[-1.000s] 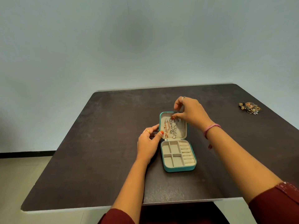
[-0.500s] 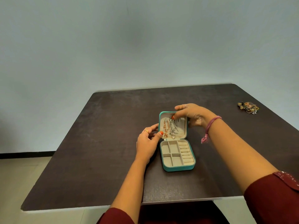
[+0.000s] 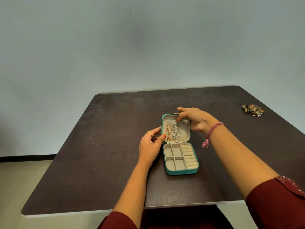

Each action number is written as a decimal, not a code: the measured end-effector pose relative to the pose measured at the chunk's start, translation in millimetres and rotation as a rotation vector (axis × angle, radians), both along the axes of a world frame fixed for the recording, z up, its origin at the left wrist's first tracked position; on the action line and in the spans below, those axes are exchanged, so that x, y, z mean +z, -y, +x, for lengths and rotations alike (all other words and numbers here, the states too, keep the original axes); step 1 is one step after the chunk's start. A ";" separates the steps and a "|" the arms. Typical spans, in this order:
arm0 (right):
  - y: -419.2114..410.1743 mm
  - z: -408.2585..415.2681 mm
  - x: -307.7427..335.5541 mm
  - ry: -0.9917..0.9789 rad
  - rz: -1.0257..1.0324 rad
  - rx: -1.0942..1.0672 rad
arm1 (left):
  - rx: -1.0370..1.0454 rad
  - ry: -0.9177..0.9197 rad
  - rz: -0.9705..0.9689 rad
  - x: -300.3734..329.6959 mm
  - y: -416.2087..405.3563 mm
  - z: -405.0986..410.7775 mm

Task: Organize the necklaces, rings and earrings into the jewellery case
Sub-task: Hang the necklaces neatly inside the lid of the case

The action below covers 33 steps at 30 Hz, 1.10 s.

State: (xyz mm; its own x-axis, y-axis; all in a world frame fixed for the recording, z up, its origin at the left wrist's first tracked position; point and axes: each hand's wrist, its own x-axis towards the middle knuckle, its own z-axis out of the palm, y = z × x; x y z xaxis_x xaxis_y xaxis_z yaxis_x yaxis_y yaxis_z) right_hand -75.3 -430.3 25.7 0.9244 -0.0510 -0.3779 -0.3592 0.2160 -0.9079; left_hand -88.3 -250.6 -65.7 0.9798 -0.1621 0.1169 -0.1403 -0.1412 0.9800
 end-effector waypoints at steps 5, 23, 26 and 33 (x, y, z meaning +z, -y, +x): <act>0.3 -1.5 -3.2 0.036 0.019 -0.007 | 0.013 0.001 0.014 -0.9 0.4 0.7; 37.5 -14.4 -17.5 0.108 -0.205 -0.206 | 0.077 -0.010 0.001 -3.9 2.4 1.1; 62.1 -26.1 -22.5 0.152 -0.202 -0.298 | 0.093 0.006 0.036 -2.0 3.1 0.7; 118.1 -65.4 -42.8 0.222 -0.424 -0.483 | 0.125 0.048 0.155 0.9 4.7 -0.7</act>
State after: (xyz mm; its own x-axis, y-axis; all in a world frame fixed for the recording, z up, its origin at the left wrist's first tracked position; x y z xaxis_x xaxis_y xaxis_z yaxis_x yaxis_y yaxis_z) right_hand -140.6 -548.4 -17.1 0.8138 -0.5799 -0.0383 -0.1076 -0.0856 -0.9905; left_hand -89.0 -255.3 -64.7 0.9873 -0.0594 0.1474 -0.1586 -0.3092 0.9377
